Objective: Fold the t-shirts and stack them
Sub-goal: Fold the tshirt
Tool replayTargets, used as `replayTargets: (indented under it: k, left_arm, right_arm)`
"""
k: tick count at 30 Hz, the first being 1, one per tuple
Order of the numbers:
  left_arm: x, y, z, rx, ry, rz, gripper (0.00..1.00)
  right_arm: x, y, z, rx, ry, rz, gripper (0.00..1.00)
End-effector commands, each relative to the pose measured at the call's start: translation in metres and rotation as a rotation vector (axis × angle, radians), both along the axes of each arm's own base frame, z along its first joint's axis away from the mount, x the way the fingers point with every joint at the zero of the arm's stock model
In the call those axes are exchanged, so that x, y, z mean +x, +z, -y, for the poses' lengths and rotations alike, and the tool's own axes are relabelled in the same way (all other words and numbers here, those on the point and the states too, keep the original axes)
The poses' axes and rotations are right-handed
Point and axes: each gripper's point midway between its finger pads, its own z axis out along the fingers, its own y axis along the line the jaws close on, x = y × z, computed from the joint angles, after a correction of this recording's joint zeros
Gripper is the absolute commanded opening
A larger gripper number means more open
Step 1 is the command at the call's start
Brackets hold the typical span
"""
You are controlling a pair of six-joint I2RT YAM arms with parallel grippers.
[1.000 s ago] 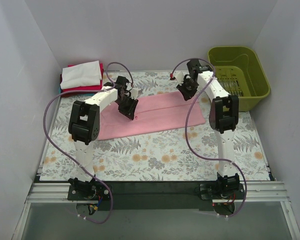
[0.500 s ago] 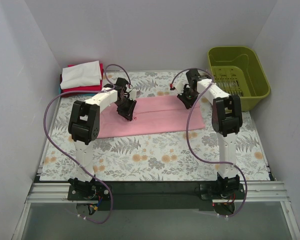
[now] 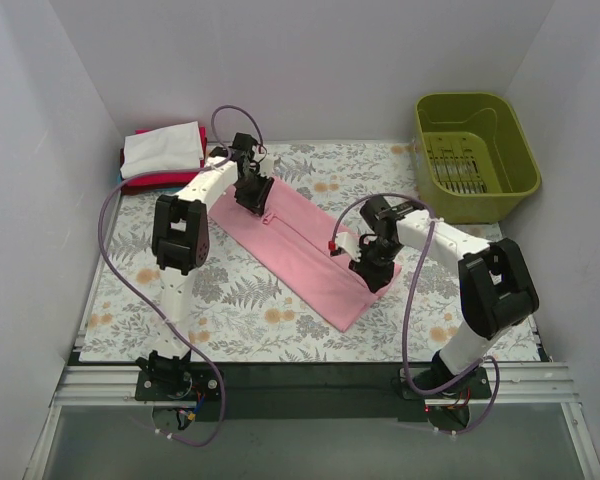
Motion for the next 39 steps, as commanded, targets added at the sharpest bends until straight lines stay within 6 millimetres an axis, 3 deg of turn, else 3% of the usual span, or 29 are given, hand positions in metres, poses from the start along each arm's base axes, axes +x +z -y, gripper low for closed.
replayTargets:
  k: [1, 4, 7, 13, 15, 19, 24, 27, 30, 33, 35, 36, 39]
  left_arm:
    - [0.014, 0.048, -0.006, -0.013, -0.003, 0.114, 0.31]
    - [0.005, 0.063, -0.011, -0.010, 0.025, 0.132, 0.34]
    - [-0.006, 0.057, -0.018, 0.007, 0.069, 0.116, 0.37]
    - [-0.009, 0.029, -0.031, 0.066, 0.162, 0.055, 0.36]
    - [-0.007, 0.025, -0.034, 0.073, 0.177, 0.053, 0.35]
    - [-0.005, 0.004, -0.038, 0.113, 0.177, 0.016, 0.35]
    - [0.003, -0.017, -0.033, 0.117, 0.127, -0.017, 0.34]
    - [0.014, -0.027, -0.022, 0.087, 0.094, -0.035, 0.33]
    - [0.035, -0.023, -0.012, 0.065, 0.056, 0.011, 0.32]
    - [0.058, -0.003, -0.002, 0.026, 0.040, 0.108, 0.34]
    - [0.067, 0.017, 0.005, -0.014, 0.034, 0.161, 0.37]
    - [0.073, 0.039, 0.011, -0.053, 0.029, 0.214, 0.40]
    - [0.075, 0.064, 0.018, -0.116, 0.029, 0.277, 0.49]
  right_arm:
    - [0.020, 0.036, -0.015, 0.109, -0.060, 0.053, 0.18]
    - [0.049, 0.049, -0.017, 0.133, -0.109, 0.093, 0.18]
    - [0.070, 0.039, -0.012, 0.094, -0.125, 0.104, 0.16]
    - [0.098, -0.008, -0.001, -0.012, -0.149, 0.069, 0.10]
    - [0.101, -0.015, 0.000, -0.023, -0.149, 0.065, 0.08]
    - [0.088, -0.027, -0.002, -0.022, -0.129, 0.012, 0.07]
    - [0.038, -0.040, -0.014, -0.014, -0.056, -0.086, 0.07]
    - [0.007, -0.039, -0.037, 0.031, -0.030, -0.163, 0.07]
    - [-0.017, -0.029, -0.066, 0.096, -0.029, -0.241, 0.07]
    - [-0.032, -0.007, -0.098, 0.202, 0.003, -0.285, 0.11]
    - [-0.023, 0.016, -0.116, 0.285, 0.005, -0.274, 0.13]
    - [-0.018, 0.023, -0.121, 0.304, -0.006, -0.270, 0.15]
    - [0.010, 0.055, -0.133, 0.393, -0.037, -0.235, 0.17]
